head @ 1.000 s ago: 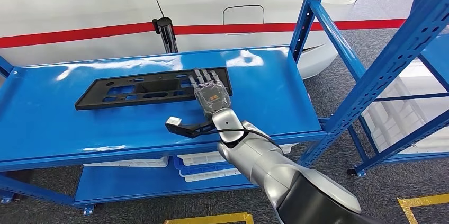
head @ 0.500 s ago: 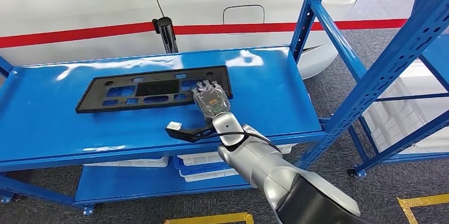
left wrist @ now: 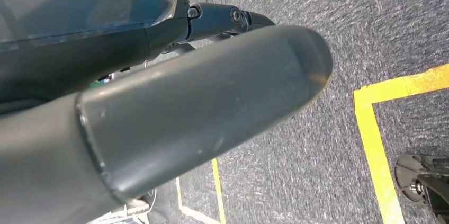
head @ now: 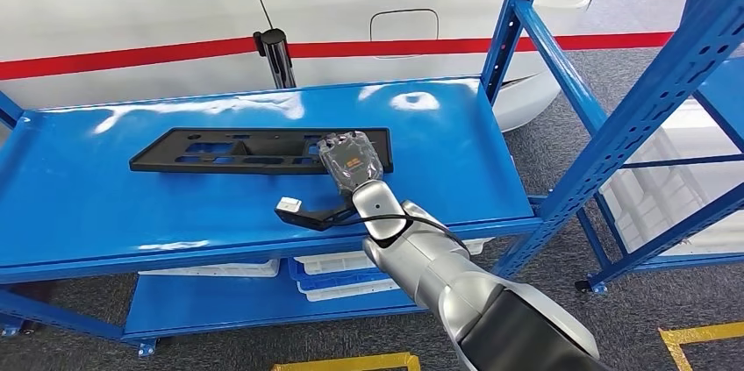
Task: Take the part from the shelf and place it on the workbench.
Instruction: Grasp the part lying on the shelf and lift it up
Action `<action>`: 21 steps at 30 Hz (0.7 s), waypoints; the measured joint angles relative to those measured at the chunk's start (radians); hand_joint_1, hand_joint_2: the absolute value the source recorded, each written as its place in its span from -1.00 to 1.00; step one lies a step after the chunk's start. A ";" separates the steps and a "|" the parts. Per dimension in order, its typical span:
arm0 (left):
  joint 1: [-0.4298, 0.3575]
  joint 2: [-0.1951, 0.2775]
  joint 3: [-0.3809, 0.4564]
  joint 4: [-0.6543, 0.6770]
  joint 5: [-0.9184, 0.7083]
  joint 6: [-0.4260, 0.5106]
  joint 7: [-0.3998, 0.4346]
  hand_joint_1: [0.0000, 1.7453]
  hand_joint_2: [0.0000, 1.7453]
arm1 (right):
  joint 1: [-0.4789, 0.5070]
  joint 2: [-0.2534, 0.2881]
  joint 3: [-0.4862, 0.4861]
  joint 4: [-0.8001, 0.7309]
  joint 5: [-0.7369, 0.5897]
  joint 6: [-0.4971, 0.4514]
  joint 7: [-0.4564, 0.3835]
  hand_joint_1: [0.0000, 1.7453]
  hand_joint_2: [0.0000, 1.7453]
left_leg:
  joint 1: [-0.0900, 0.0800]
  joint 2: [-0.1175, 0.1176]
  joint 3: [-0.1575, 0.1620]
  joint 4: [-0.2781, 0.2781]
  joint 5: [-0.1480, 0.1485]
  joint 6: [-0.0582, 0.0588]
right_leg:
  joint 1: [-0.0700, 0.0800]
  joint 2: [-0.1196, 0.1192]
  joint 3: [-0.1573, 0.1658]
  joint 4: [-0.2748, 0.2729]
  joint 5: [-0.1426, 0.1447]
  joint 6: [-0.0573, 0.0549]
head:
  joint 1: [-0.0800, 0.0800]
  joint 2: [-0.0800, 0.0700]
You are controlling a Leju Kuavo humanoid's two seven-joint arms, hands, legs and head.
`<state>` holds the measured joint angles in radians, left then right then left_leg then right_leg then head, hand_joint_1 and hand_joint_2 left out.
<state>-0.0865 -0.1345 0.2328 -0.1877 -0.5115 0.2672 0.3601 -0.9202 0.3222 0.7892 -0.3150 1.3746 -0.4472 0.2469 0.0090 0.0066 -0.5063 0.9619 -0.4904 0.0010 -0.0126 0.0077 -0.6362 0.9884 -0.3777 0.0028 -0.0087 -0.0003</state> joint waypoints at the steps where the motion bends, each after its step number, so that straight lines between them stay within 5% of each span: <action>1: 0.000 0.000 0.000 0.000 -0.003 0.002 -0.001 -1.00 -1.00 | 0.001 0.000 -0.011 -0.001 0.010 0.000 0.000 1.00 1.00 | 0.000 0.000 0.000 0.000 0.000 0.000 | 0.000 0.000 0.000 0.000 0.000 0.000 | 0.000 0.000; 13: 0.000 0.000 0.003 0.000 -0.019 0.018 -0.024 -1.00 -1.00 | 0.017 -0.009 -0.088 -0.019 0.114 -0.031 0.007 1.00 1.00 | 0.000 0.000 0.000 0.000 0.000 0.000 | 0.000 0.000 0.000 0.000 0.000 0.000 | 0.000 0.000; 15: 0.002 -0.001 0.022 0.000 0.026 0.030 -0.123 -1.00 -1.00 | 0.026 -0.011 -0.116 -0.038 0.128 -0.073 -0.012 1.00 1.00 | 0.000 0.000 0.000 0.000 0.000 0.000 | 0.000 0.000 0.000 0.000 0.000 0.000 | 0.000 0.000; 19: 0.002 -0.005 0.142 -0.002 0.225 0.019 -0.556 -1.00 -1.00 | 0.088 -0.015 -0.217 -0.195 0.127 -0.152 -0.155 1.00 1.00 | 0.000 0.000 0.000 0.000 0.000 0.000 | 0.000 0.000 0.000 0.000 0.000 0.000 | 0.000 0.000; 21: 0.000 -0.007 0.221 -0.003 0.300 -0.026 -0.684 -1.00 -1.00 | 0.146 -0.016 -0.270 -0.362 0.112 -0.151 -0.244 1.00 1.00 | 0.001 -0.001 -0.001 0.000 0.000 0.000 | 0.000 0.000 -0.001 0.000 0.000 0.000 | 0.000 0.000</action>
<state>-0.0869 -0.1417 0.4537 -0.1909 -0.2116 0.2407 -0.3239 -0.7740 0.3061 0.5196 -0.6771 1.4864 -0.5981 0.0027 0.0097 0.0055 -0.5071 0.9620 -0.4903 0.0009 -0.0121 0.0077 -0.6371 0.9886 -0.3778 0.0029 -0.0084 -0.0004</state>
